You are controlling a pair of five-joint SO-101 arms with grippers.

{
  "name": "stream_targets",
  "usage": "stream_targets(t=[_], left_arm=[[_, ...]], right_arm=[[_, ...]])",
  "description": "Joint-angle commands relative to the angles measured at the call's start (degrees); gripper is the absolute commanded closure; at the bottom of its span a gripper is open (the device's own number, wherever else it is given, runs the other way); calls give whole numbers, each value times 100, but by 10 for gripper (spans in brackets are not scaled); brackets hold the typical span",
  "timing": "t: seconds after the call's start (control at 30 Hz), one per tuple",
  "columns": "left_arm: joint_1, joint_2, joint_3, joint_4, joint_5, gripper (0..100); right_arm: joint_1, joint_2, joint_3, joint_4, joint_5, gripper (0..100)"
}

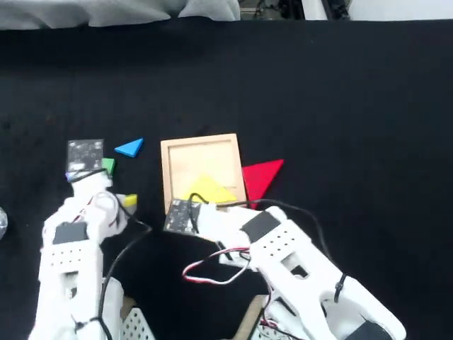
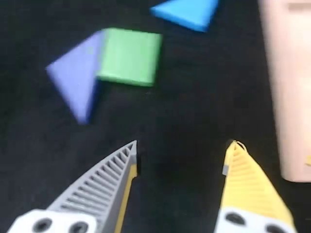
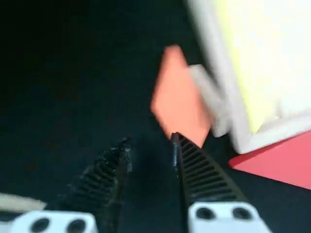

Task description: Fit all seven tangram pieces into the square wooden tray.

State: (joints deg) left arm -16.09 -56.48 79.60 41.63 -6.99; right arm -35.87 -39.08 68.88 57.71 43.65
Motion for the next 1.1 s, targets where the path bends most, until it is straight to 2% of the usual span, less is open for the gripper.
stream_targets(t=[0.0,0.13,0.33,0.73,0.9,1.07], left_arm=[[-198,-703,136,229,44,720],[-497,-1310,268,615,-35,720],[-646,-1732,418,782,-105,720],[-646,-1776,453,791,-97,720],[-673,-1776,453,791,-79,720],[-681,-1785,453,791,-88,720]], right_arm=[[-141,-110,-382,123,325,810],[-62,-110,-356,114,510,714],[-88,-101,-127,-299,695,807],[-88,-40,92,-571,712,810],[-88,822,-154,-835,686,810],[-97,1701,-664,-633,686,810]])
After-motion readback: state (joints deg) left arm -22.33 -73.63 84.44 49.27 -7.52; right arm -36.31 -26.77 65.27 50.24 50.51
